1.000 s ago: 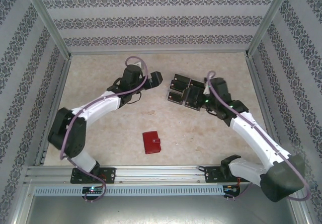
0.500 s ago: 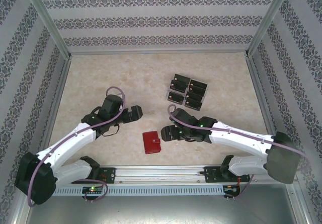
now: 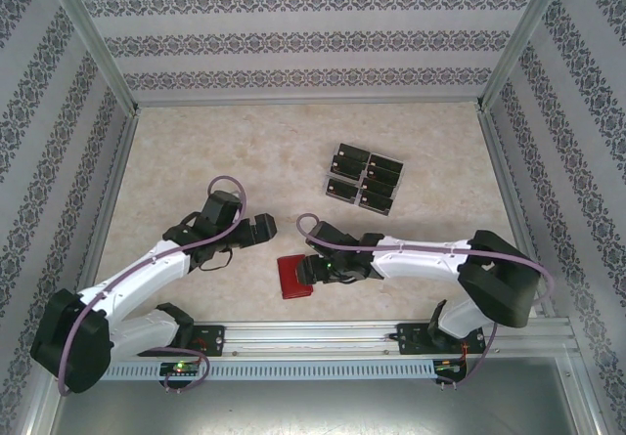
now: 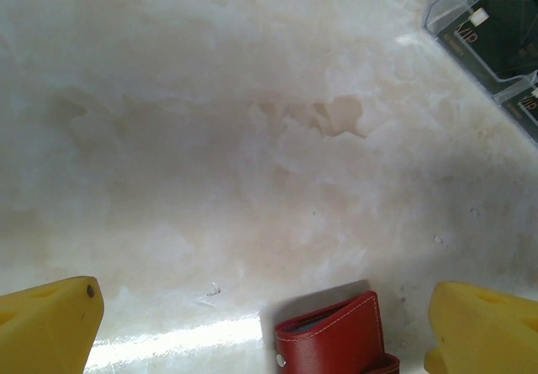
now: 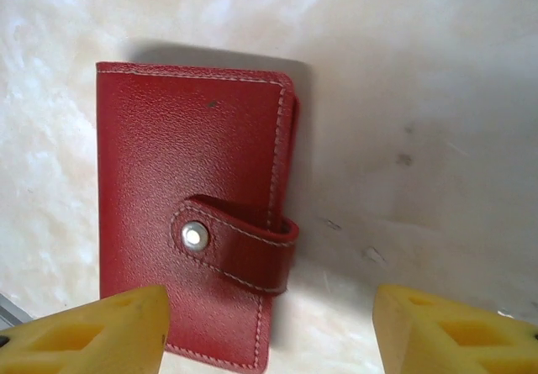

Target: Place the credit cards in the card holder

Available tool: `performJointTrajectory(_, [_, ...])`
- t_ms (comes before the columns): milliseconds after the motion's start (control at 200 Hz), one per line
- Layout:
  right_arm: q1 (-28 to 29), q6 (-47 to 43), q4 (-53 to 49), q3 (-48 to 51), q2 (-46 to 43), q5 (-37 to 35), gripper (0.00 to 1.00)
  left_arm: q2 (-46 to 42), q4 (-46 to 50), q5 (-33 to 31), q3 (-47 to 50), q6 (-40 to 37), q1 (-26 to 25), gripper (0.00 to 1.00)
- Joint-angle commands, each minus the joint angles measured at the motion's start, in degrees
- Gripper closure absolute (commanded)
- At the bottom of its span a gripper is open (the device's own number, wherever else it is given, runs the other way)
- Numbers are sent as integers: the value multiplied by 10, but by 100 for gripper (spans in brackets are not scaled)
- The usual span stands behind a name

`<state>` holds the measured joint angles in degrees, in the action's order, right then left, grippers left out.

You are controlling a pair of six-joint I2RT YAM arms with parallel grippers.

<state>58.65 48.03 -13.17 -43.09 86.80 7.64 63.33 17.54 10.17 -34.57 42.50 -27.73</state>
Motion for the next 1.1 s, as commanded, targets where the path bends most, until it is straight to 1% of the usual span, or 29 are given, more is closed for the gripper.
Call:
performJointTrajectory(0, [4, 10, 45, 6, 17, 22, 36, 8, -20, 10, 4, 8, 2, 0])
performJointTrajectory(100, [2, 13, 63, 8, 30, 31, 39, 14, -20, 11, 2, 8, 2, 0])
performJointTrajectory(125, [1, 14, 68, 9, 33, 32, 41, 15, -21, 11, 2, 8, 2, 0])
performJointTrajectory(205, [-3, 19, 84, 13, 41, 42, 43, 18, -20, 12, 1, 7, 2, 0])
performJointTrajectory(270, [-7, 21, 95, 18, 44, 48, 47, 21, -20, 13, 1, 8, 1, 0])
performJointTrajectory(325, [-10, 23, 103, 23, 45, 52, 48, 22, -19, 13, 2, 8, 2, 0])
performJointTrajectory(350, [-11, 24, 107, 25, 44, 52, 51, 22, -19, 13, 2, 7, 2, 0])
performJointTrajectory(450, [-19, 27, 118, 34, 41, 58, 56, 26, -21, 14, 2, 8, 2, 0])
performJointTrajectory(480, [-21, 28, 119, 36, 40, 59, 59, 27, -22, 14, 2, 8, 2, 0])
performJointTrajectory(530, [-24, 27, 122, 38, 38, 60, 61, 29, -25, 15, 2, 8, 2, 0])
performJointTrajectory(615, [-30, 27, 124, 41, 34, 62, 70, 33, -30, 19, 2, 9, 2, 0])
performJointTrajectory(695, [-37, 23, 126, 42, 31, 65, 82, 36, -35, 20, 3, 8, 2, 0])
performJointTrajectory(725, [-39, 22, 125, 42, 29, 66, 84, 36, -38, 24, 4, 7, 2, 0])
performJointTrajectory(739, [-40, 21, 125, 41, 28, 67, 87, 37, -40, 26, 3, 6, 2, 0])
performJointTrajectory(789, [-46, 19, 125, 40, 24, 69, 92, 39, -45, 33, 3, 6, 2, 0])
performJointTrajectory(879, [-56, 13, 120, 36, 12, 74, 93, 42, -58, 43, 6, 5, 2, 0])
performJointTrajectory(909, [-60, 11, 118, 35, 6, 74, 96, 42, -61, 47, 6, 6, 1, 0])
performJointTrajectory(974, [-72, 6, 112, 32, -7, 79, 97, 42, -76, 56, 11, 8, 2, 0])
performJointTrajectory(994, [-75, 5, 111, 31, -11, 79, 100, 40, -81, 59, 12, 10, 2, 0])
performJointTrajectory(1094, [-92, -3, 102, 26, -31, 87, 100, 39, -123, 75, 26, 21, 2, 0])
